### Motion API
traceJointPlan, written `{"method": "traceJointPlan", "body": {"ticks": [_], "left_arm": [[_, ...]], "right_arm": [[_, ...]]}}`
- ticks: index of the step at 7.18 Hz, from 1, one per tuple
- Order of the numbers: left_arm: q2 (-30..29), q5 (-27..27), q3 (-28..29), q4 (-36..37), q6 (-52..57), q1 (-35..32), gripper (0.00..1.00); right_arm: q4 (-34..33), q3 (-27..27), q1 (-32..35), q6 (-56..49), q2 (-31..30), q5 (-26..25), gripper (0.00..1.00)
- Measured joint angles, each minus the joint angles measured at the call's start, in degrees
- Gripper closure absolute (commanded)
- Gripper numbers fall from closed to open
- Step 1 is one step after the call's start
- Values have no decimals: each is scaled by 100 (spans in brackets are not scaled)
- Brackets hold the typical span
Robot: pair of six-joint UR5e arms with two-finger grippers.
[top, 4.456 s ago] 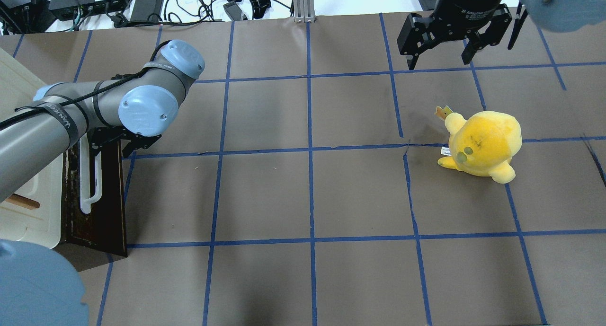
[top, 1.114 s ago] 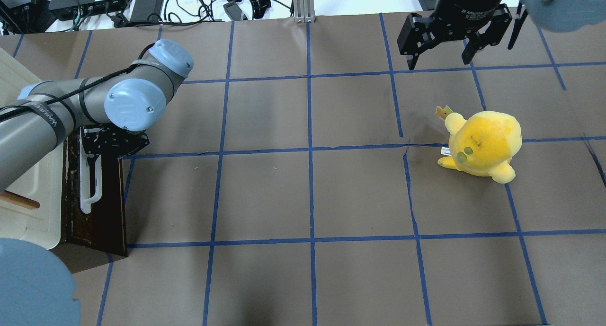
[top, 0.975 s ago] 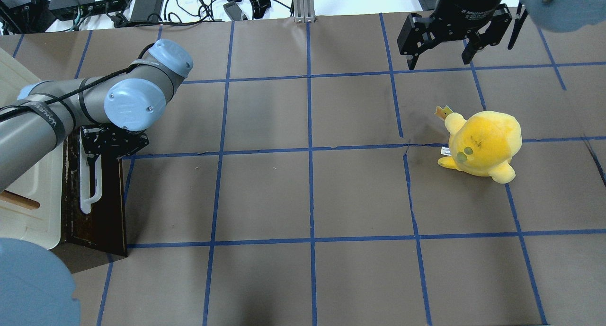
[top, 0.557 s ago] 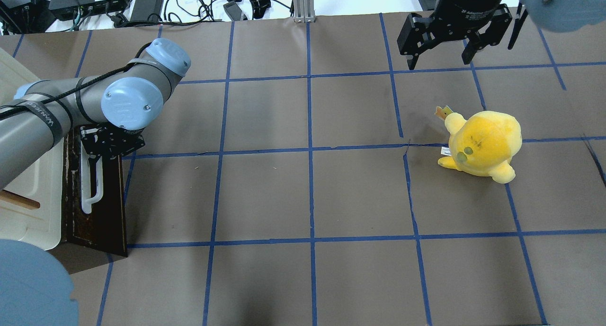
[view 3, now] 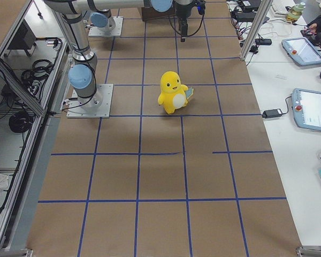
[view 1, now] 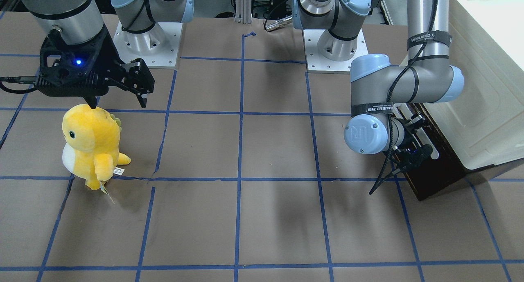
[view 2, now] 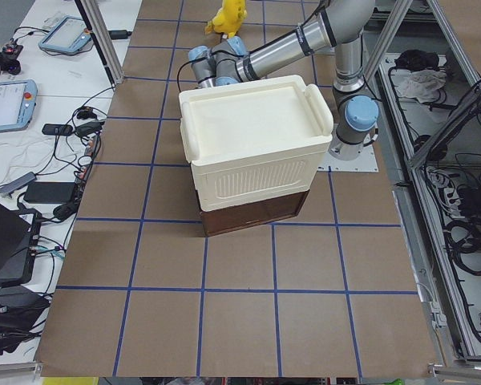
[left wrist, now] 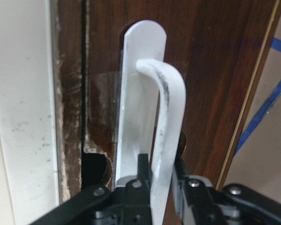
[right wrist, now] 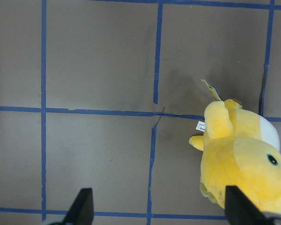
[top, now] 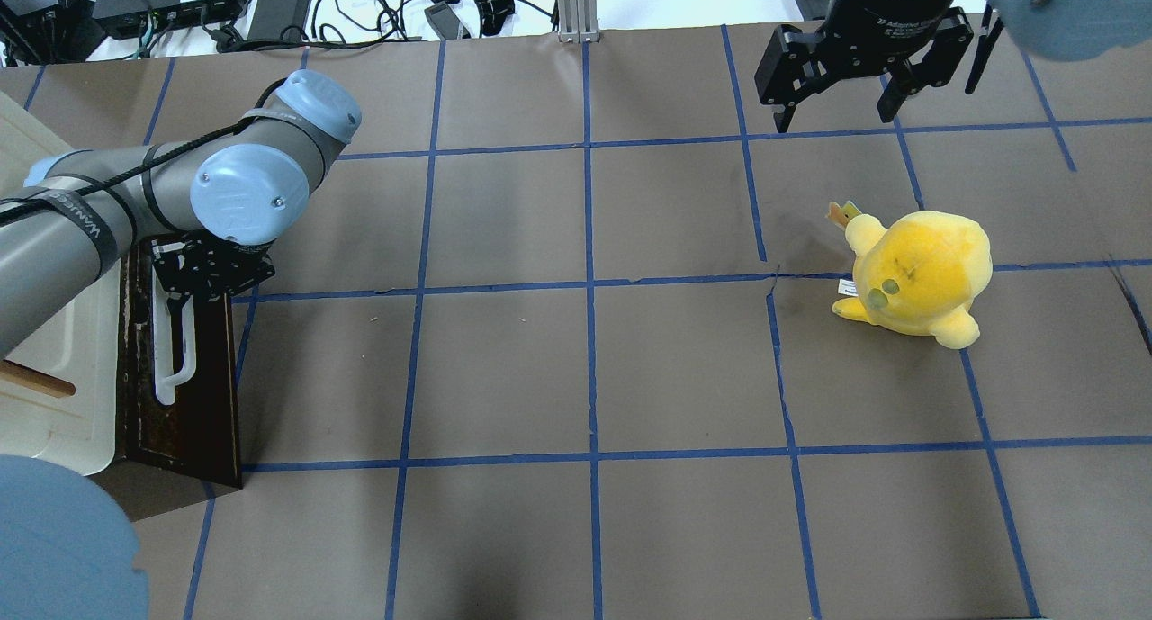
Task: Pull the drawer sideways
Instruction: 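Pull the handle with the left gripper, sliding the drawer out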
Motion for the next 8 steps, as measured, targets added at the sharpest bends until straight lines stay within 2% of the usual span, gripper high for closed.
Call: {"method": "traceJointPlan", "body": {"ticks": [8], "left_arm": [[-119, -31, 187, -101, -61, -49, 99]], "right_arm": [[0, 0, 0, -4, 0, -1, 0]]}}
